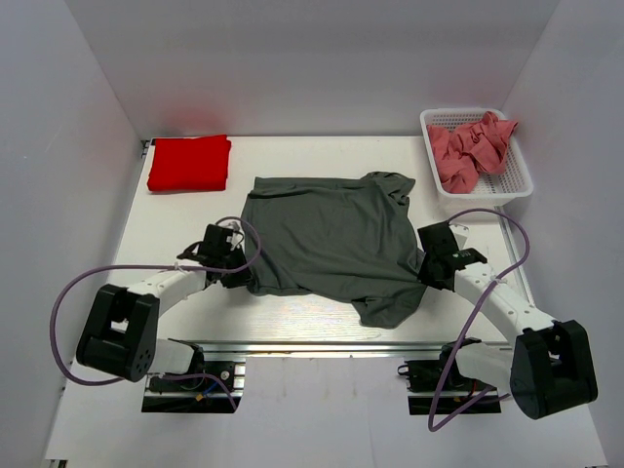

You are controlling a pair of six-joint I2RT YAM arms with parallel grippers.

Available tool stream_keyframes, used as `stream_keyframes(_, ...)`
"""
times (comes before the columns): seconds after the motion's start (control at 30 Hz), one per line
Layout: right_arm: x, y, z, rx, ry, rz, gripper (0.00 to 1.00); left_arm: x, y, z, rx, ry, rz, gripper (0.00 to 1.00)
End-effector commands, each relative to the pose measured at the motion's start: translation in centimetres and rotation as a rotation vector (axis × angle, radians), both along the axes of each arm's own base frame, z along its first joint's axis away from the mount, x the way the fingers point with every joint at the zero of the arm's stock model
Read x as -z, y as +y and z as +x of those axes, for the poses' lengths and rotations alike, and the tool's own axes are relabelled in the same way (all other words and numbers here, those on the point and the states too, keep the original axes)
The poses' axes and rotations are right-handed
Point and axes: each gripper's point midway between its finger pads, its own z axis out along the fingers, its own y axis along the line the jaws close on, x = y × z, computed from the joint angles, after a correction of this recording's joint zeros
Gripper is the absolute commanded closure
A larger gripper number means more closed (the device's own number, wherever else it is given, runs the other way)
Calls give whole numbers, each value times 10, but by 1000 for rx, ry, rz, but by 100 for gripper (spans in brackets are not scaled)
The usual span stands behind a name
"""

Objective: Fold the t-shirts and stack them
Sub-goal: Flatten out the tshirt

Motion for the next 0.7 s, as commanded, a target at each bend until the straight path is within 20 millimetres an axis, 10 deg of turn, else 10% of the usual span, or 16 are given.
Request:
stream_keyframes(0.0,-8,-5,5,36,-37,-10,100,12,-1,-7,24,40,31,89)
stream_keyframes(0.17,-23,-2,11,15,-86,2,100,-27,-11,15,51,-85,-1,100)
stream_keyframes(0.33,-74,-7,30,2,-262,-9,100,-148,4,55,-61,-451,4,100)
stream_keyframes(0.5,-155,-4,45,-4,-493,44,100,-260,16,66,-135,-727,-27,100)
stream_keyframes(0.67,-233,-4,43,-35,-731,83,100,-312,32,64,-209,-855,-15,100)
